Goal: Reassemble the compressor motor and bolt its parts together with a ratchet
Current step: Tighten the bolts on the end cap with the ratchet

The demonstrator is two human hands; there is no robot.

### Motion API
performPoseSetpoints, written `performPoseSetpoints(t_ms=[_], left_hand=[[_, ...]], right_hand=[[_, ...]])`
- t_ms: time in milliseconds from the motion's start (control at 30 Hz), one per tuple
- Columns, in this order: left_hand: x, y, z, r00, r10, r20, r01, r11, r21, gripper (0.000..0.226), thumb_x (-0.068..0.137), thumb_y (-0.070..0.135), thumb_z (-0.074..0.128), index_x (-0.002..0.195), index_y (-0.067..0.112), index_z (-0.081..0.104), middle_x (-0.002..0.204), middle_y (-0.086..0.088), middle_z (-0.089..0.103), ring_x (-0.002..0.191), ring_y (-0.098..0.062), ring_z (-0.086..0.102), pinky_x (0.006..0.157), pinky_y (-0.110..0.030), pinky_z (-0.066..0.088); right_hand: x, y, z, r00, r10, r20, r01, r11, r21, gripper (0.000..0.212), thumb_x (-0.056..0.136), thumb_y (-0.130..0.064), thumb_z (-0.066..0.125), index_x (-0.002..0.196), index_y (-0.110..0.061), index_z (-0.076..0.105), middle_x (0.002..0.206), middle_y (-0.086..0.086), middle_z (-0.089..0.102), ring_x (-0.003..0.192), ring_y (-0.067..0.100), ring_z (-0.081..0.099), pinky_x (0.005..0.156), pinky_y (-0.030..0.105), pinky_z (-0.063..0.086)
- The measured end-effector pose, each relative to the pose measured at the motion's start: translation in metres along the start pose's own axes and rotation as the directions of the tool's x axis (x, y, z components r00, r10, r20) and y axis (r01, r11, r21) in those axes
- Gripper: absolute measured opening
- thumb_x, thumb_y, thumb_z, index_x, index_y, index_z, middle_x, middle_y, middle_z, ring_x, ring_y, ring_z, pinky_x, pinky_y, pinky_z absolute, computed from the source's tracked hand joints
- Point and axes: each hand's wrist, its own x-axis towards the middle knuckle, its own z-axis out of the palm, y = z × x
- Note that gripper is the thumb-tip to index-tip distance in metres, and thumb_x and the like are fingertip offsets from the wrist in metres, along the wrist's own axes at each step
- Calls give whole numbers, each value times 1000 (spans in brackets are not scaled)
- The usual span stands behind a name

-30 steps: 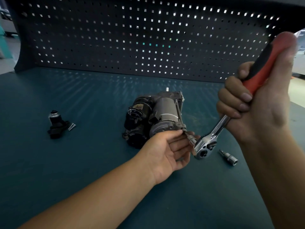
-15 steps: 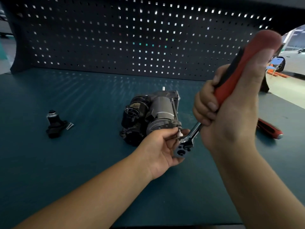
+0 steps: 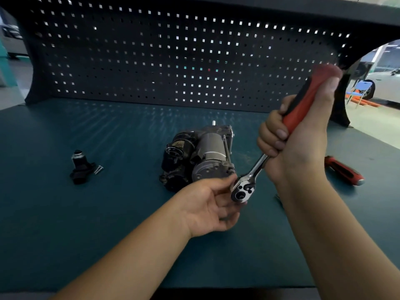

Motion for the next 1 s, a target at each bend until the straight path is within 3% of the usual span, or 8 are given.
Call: performPoseSetpoints(t_ms=[167, 467, 533, 633, 767, 900, 967, 1000], left_hand=[[7, -6, 11, 998, 44, -51, -51, 988, -147, 7, 61, 17, 68, 63, 11, 70, 67, -5, 69, 72, -19, 63, 71, -34, 45], [11, -12, 1, 988, 111, 111, -97, 987, -125, 25, 76, 17, 57, 99, 10, 64, 94, -3, 74, 75, -23, 72, 78, -48, 48], [12, -12, 0, 990, 111, 85, -100, 988, -121, 21, 73, 16, 59, 88, 7, 72, 89, -5, 74, 73, -25, 72, 76, -48, 49], [14, -12, 2, 994, 108, 32, -104, 989, -106, 18, 75, 13, 62, 65, 4, 75, 80, -8, 73, 69, -26, 72, 73, -47, 49], [17, -11, 4, 994, 106, -31, -109, 986, -130, 24, 84, 6, 58, 64, 1, 71, 73, -14, 70, 69, -28, 71, 70, -50, 49], [16, -9, 6, 990, 105, -90, -116, 985, -128, 18, 92, -1, 49, 79, 0, 62, 62, -14, 67, 82, -30, 67, 65, -48, 50], [15, -9, 3, 986, 115, -117, -129, 985, -118, 20, 94, 0, 45, 79, 0, 58, 52, -12, 63, 68, -28, 68, 68, -47, 50], [15, -8, 1, 984, 121, -127, -137, 983, -121, 20, 94, 2, 45, 79, 1, 58, 50, -12, 62, 68, -29, 67, 71, -48, 49]], right_hand=[[-9, 0, -36, 984, 46, -169, 10, 948, 320, 59, 90, -67, 26, 59, -19, 43, 41, -6, 22, 34, 8, 16, 33, 15, 15], [-28, 24, -69, 850, 269, -453, 136, 720, 681, 61, 81, -68, 40, 47, -18, 38, 37, -7, 20, 29, 8, 16, 31, 15, 12], [-29, 24, -68, 852, 252, -458, 135, 740, 659, 61, 82, -70, 38, 48, -19, 38, 36, -7, 20, 29, 8, 16, 31, 15, 12], [-24, 15, -59, 920, 116, -374, 79, 881, 467, 62, 86, -72, 30, 53, -20, 38, 37, -6, 21, 30, 9, 16, 32, 14, 13], [-12, -1, -9, 1000, -7, -16, 6, 999, -54, 56, 84, -69, 36, 55, -22, 46, 37, -8, 30, 29, 9, 22, 35, 12, 19], [-16, 14, 42, 913, 175, 369, 135, 724, -677, 50, 72, -67, 52, 60, -20, 44, 42, -11, 40, 34, 5, 34, 40, 18, 27], [-17, 19, 50, 893, 233, 385, 155, 644, -749, 48, 77, -65, 57, 63, -21, 47, 47, -9, 44, 38, 6, 38, 43, 22, 30], [-15, 16, 49, 915, 204, 348, 121, 685, -719, 44, 81, -61, 58, 64, -21, 50, 48, -9, 46, 39, 6, 40, 42, 22, 31]])
